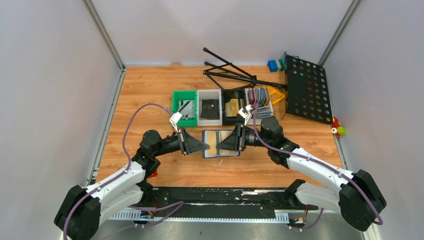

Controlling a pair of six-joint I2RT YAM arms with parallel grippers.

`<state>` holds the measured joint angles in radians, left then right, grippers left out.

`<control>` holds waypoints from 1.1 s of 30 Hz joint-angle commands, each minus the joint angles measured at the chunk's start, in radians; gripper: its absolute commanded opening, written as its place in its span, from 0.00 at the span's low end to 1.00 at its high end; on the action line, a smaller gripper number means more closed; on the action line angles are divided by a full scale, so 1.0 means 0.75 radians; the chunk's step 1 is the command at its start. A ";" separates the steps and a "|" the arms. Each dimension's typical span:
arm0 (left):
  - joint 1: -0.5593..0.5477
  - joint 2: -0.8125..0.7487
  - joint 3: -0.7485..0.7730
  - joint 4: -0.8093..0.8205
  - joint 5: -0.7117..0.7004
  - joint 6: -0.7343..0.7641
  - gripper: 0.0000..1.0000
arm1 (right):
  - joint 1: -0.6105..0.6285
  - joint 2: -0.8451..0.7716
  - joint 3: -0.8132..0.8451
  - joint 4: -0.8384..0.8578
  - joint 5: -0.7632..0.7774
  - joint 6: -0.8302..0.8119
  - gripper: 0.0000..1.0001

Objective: Take the credit cards out of the card holder
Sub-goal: Remove the credit card from the card holder.

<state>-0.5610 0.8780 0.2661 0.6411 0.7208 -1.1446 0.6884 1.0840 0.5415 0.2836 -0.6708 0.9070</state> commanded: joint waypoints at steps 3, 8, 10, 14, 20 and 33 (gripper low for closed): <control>0.001 -0.033 -0.006 0.254 0.061 -0.111 0.00 | -0.006 -0.074 -0.036 0.199 -0.044 0.115 0.29; 0.001 -0.028 -0.014 0.295 0.061 -0.136 0.00 | -0.008 -0.146 -0.079 0.300 -0.037 0.150 0.24; 0.000 -0.027 -0.017 0.286 0.058 -0.130 0.00 | -0.008 -0.173 -0.086 0.321 -0.040 0.146 0.21; 0.001 -0.014 -0.012 0.255 0.053 -0.110 0.00 | -0.007 -0.180 -0.076 0.369 -0.079 0.154 0.17; 0.001 -0.007 -0.014 0.284 0.057 -0.121 0.00 | -0.007 -0.182 -0.050 0.357 -0.094 0.156 0.03; 0.005 -0.060 -0.015 0.221 0.014 -0.112 0.00 | -0.043 -0.243 -0.068 0.108 0.010 0.100 0.00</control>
<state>-0.5613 0.8536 0.2550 0.7948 0.7532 -1.2354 0.6785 0.9298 0.4778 0.3832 -0.6857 0.9897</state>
